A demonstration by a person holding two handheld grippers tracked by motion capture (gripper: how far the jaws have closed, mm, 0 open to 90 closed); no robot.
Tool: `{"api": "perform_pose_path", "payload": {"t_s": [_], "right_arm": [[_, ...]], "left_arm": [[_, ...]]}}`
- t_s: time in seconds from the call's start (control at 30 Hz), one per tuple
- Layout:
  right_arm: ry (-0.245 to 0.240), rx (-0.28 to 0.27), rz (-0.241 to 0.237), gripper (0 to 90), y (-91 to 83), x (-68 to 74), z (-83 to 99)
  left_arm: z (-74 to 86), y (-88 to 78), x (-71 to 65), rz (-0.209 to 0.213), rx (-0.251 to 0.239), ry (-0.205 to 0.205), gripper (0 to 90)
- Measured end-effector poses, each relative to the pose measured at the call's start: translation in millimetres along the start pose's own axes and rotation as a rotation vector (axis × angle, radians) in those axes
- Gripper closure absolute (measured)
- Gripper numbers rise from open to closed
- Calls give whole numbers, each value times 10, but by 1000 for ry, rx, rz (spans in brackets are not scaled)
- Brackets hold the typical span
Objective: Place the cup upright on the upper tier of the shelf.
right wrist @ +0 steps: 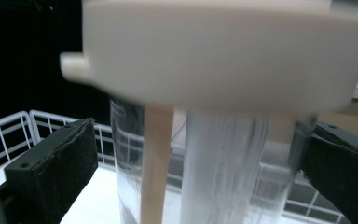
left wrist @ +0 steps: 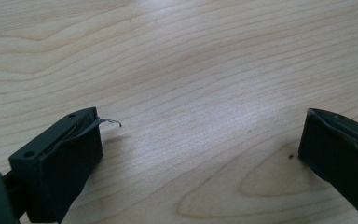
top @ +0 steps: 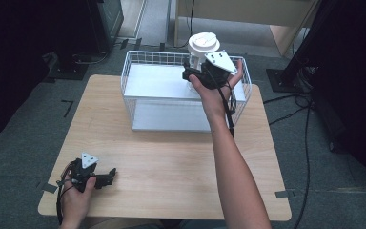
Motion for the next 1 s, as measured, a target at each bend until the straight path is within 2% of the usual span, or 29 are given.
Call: {"api": "perform_pose_path", "payload": {"t_s": [0.07,0.23,0.5,0.8,0.83,1.0], "right_arm": [[-5,11,12,0,-25,-30,46],[24,21,10,0,-122,-104,157],[-19,45,-13,0,-355,-168,419],[-32,55,-36,0,-608,-179,589],[-33,55,-36,0,-681,-195,623],[-25,53,-39,0,-832,-240,678]], "left_arm": [[0,0,0,0,0,0,0],[1,0,-2,1,0,-2,0],[1,-1,-1,0,1,-1,0],[1,-1,0,1,2,1,0],[1,-1,-1,1,2,0,0],[1,0,-3,0,1,-3,0]]}}
Point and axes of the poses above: each handheld gripper's, and its own axes: y roughly forward along the jaws, z roughly out of its underside, x roughly to its left, the point moved 8 cm from there along y, roughly forward along the jaws, and after that the axes turned 14 degrees about -x, right-handed, at the moved point
